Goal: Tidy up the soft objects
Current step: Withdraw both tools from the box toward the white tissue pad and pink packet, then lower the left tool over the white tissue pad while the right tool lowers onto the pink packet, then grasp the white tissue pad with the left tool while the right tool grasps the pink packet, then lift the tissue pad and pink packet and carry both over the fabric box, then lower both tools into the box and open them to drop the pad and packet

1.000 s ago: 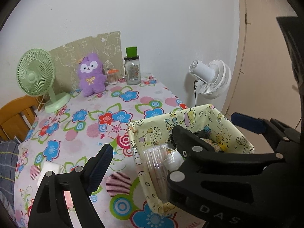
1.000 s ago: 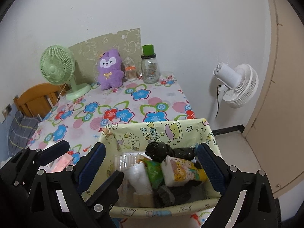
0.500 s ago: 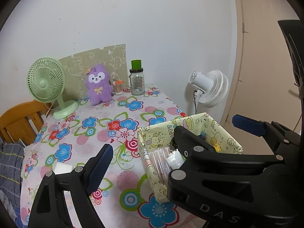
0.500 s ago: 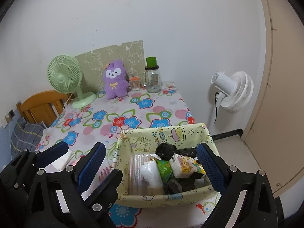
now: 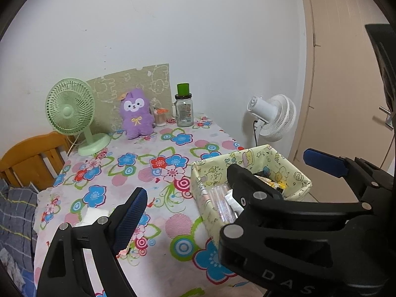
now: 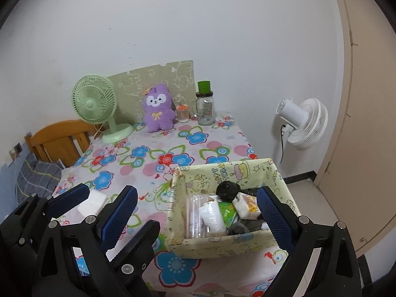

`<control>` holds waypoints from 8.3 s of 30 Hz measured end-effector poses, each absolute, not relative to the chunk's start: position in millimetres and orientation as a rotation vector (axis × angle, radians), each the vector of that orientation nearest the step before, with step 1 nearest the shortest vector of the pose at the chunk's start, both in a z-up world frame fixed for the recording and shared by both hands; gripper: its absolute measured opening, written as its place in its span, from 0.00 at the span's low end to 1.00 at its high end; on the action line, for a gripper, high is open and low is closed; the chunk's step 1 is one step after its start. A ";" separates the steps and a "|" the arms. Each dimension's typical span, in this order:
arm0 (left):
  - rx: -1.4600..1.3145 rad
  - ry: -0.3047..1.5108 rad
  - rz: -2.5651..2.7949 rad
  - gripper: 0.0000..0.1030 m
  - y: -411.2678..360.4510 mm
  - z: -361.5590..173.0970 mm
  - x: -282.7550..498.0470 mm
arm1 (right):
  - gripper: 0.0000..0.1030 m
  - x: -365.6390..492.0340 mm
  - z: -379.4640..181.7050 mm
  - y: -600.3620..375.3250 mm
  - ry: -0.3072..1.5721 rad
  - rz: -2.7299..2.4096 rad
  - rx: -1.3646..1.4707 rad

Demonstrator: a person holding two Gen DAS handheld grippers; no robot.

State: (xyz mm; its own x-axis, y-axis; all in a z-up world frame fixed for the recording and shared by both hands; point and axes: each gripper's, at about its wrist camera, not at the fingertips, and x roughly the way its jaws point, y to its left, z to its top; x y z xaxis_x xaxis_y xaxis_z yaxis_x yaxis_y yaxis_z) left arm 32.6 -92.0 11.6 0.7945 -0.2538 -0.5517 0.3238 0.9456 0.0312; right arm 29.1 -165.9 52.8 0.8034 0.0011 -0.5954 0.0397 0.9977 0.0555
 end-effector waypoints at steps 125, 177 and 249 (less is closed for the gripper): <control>0.098 0.882 -0.179 0.24 70.0 -140.6 156.5 | 0.41 168.8 -122.2 6.2 0.951 0.113 -0.017; 0.061 0.645 -0.121 0.24 7.4 -15.4 61.7 | 0.41 79.1 20.4 -56.2 0.708 0.162 -0.002; 0.189 0.731 -0.279 0.86 -193.5 -49.2 125.1 | 0.42 120.0 -14.3 -261.9 0.793 0.042 0.065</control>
State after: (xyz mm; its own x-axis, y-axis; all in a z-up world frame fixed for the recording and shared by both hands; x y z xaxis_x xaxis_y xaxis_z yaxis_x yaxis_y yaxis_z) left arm 125.1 -193.5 -49.2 0.7103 -0.1842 -0.6794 0.3149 0.9463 0.0726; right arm 120.0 -261.9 -14.3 0.7010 0.0618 -0.7105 -0.0127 0.9972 0.0742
